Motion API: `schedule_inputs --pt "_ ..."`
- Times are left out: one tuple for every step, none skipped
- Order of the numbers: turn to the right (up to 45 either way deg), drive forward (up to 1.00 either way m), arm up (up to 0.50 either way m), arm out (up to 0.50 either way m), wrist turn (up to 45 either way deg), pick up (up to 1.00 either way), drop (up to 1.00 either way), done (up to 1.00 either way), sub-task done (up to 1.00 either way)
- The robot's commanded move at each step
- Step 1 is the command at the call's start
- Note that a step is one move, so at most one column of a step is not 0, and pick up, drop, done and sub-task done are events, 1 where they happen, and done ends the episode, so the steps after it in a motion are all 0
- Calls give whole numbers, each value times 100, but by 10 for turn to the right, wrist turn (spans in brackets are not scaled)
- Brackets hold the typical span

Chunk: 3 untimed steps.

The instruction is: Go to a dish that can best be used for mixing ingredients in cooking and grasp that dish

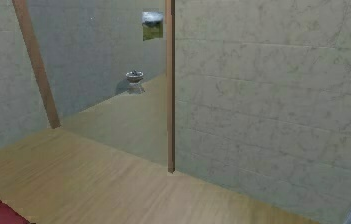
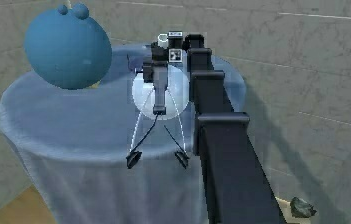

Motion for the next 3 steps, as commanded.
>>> schedule_inputs --pt "0 0 0 0 450 0 0 0 0" --pt "0 0 0 0 450 0 0 0 0" --pt "0 0 0 0 450 0 0 0 0"
